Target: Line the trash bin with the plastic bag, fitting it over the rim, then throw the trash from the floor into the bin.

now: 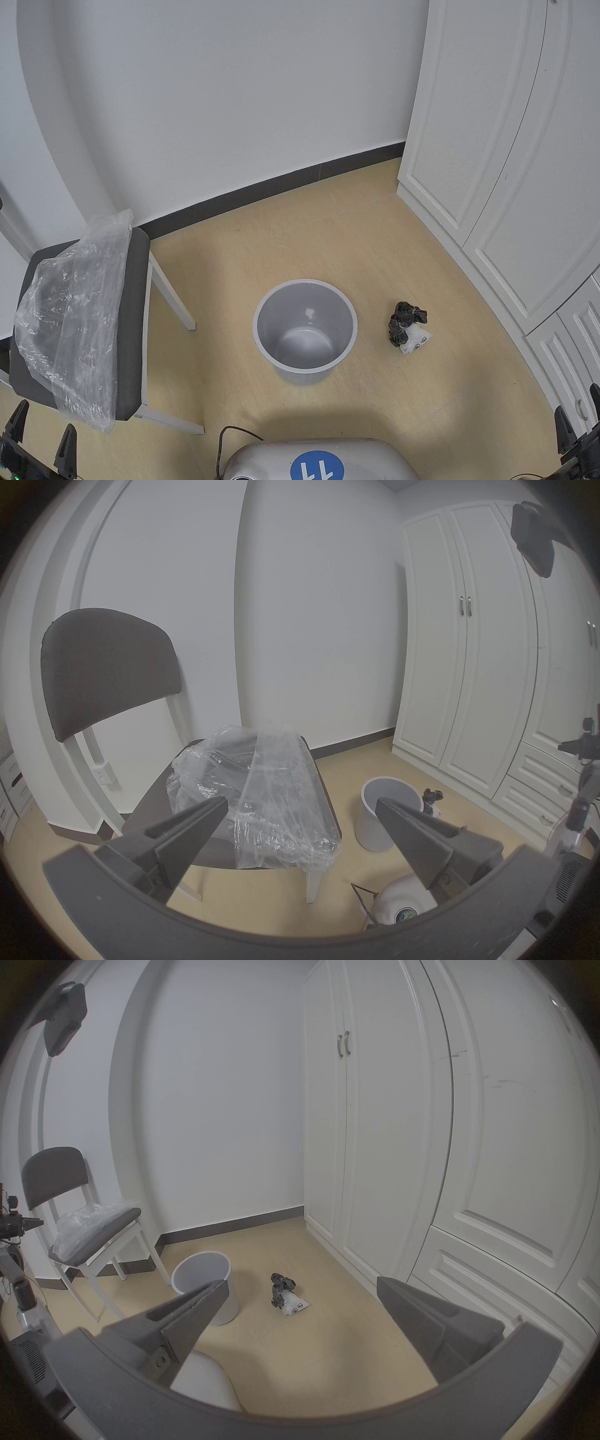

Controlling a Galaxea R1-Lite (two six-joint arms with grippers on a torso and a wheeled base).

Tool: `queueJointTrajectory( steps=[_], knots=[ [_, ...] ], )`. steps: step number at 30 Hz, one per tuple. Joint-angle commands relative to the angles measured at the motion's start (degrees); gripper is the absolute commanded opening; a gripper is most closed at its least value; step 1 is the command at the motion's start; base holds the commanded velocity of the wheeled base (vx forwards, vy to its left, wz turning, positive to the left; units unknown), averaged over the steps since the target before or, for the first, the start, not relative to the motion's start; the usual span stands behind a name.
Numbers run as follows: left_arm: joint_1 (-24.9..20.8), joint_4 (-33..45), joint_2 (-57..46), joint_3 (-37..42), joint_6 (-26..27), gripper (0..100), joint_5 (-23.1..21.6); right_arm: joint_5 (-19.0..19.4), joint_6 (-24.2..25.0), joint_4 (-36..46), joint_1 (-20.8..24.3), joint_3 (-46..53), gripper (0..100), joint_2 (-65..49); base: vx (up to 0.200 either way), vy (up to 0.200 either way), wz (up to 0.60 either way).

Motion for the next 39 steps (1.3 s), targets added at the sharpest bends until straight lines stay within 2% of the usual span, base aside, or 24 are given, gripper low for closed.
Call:
queueJointTrajectory(
  steps=[1,9,39],
  knots=[
    [0.00,0.04,-0.93,0.92,0.42,100,-0.16,0.07,-0.26,0.00,-0.02,0.84,100,-0.84,0.000,0.000,0.00],
    [0.09,-0.05,-0.93,0.92,2.36,100,-1.04,0.51,-0.97,-0.09,-0.11,0.84,100,-0.84,0.000,0.000,0.00],
    [0.09,-0.05,-0.93,0.92,2.01,100,-1.39,0.69,-0.26,-0.18,-0.11,0.92,100,-0.93,0.000,0.000,0.00]
  ],
)
